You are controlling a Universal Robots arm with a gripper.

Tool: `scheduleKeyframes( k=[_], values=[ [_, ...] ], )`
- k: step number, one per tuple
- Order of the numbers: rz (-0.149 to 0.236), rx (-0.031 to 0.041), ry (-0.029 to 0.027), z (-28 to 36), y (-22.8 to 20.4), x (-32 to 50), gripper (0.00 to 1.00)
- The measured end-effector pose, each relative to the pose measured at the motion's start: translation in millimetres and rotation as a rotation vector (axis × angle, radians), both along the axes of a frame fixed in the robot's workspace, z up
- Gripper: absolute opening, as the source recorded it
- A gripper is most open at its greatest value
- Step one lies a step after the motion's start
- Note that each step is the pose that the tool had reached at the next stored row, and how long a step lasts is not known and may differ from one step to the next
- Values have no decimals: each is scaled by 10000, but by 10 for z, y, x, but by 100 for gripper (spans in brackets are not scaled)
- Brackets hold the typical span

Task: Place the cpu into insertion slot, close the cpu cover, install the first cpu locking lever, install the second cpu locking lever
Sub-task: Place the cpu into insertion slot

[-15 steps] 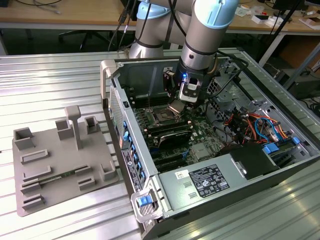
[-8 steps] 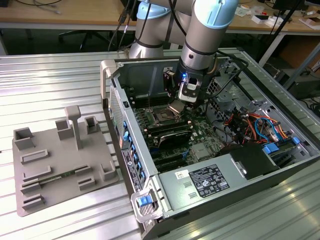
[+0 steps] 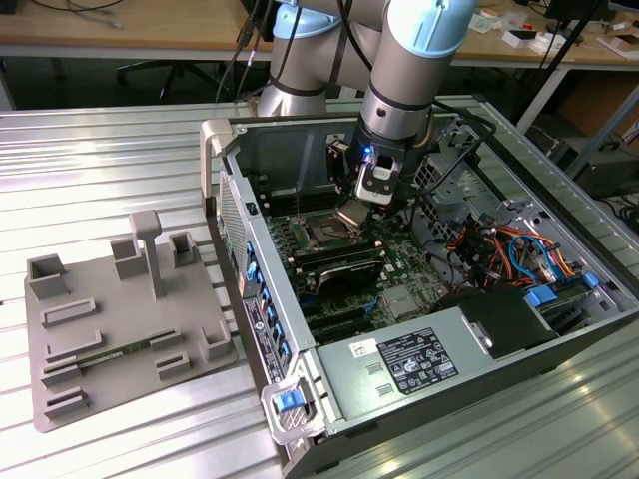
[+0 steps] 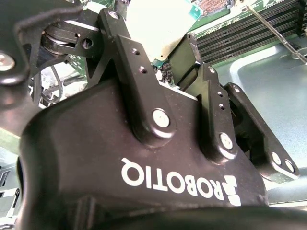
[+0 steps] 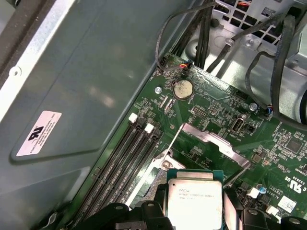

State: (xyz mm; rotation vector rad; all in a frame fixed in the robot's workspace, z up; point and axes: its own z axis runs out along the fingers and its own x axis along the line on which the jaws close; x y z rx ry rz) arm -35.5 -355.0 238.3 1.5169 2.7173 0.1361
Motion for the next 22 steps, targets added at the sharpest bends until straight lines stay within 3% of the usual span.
scheduleKeyframes(
  k=[22],
  values=[
    [-197,-1,0,0,0,0,55]
  ],
)
